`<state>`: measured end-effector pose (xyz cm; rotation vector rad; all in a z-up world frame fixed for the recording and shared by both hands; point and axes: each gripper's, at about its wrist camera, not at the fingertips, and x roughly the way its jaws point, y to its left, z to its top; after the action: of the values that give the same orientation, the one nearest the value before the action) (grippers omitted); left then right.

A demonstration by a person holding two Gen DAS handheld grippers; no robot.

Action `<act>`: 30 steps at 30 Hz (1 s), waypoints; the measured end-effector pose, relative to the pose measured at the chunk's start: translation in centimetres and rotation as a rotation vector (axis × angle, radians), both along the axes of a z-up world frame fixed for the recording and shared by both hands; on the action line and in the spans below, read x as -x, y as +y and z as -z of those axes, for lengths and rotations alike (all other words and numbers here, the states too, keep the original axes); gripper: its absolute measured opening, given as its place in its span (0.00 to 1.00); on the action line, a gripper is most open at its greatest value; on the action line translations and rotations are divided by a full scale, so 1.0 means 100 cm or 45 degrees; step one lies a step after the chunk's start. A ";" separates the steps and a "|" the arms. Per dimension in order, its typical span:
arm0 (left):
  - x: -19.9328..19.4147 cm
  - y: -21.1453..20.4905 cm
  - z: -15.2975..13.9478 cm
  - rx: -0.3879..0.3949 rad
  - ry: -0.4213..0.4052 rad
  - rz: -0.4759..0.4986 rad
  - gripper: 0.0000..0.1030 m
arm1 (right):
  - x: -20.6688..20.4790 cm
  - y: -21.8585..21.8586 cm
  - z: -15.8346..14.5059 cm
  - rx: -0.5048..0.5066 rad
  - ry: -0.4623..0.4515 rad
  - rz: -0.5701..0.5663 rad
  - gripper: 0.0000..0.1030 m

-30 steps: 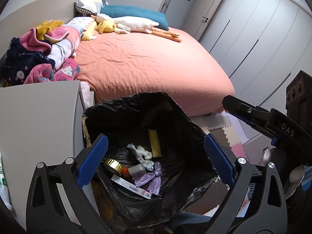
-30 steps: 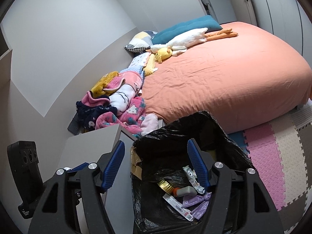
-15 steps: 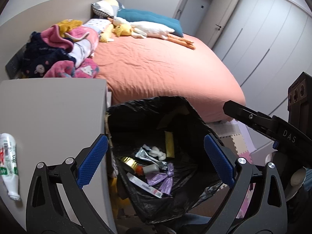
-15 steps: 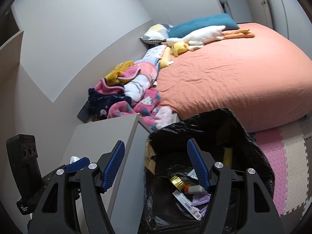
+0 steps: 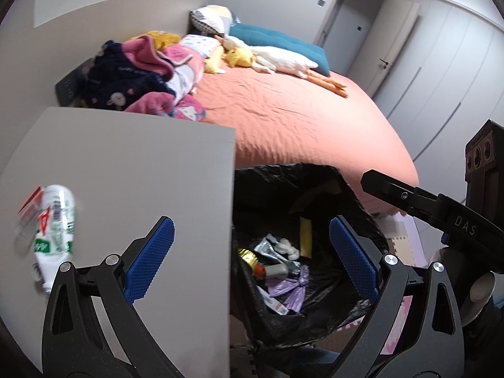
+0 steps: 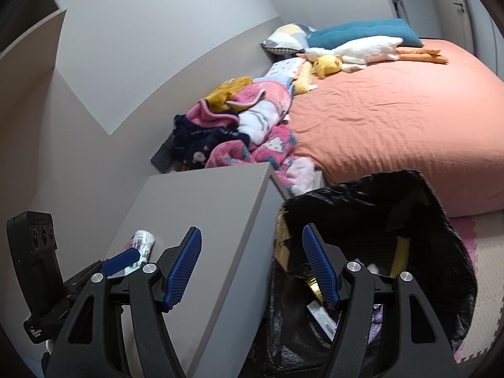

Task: Collect trash
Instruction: 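Move both open tools back toward the white bottle and tape roll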

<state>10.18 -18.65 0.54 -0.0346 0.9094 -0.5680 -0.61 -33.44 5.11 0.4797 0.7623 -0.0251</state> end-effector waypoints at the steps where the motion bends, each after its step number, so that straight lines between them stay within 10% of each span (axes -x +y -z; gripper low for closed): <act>1: 0.000 0.006 0.000 0.000 -0.001 -0.014 0.93 | -0.003 0.005 0.001 -0.001 0.002 -0.016 0.66; 30: 0.027 0.138 0.015 -0.015 0.027 -0.422 0.93 | -0.054 0.136 0.021 0.019 0.093 -0.396 0.73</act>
<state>7.46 -4.87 -1.01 -0.1777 0.9044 -0.2545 4.84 -19.81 2.98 0.3435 0.9015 0.2425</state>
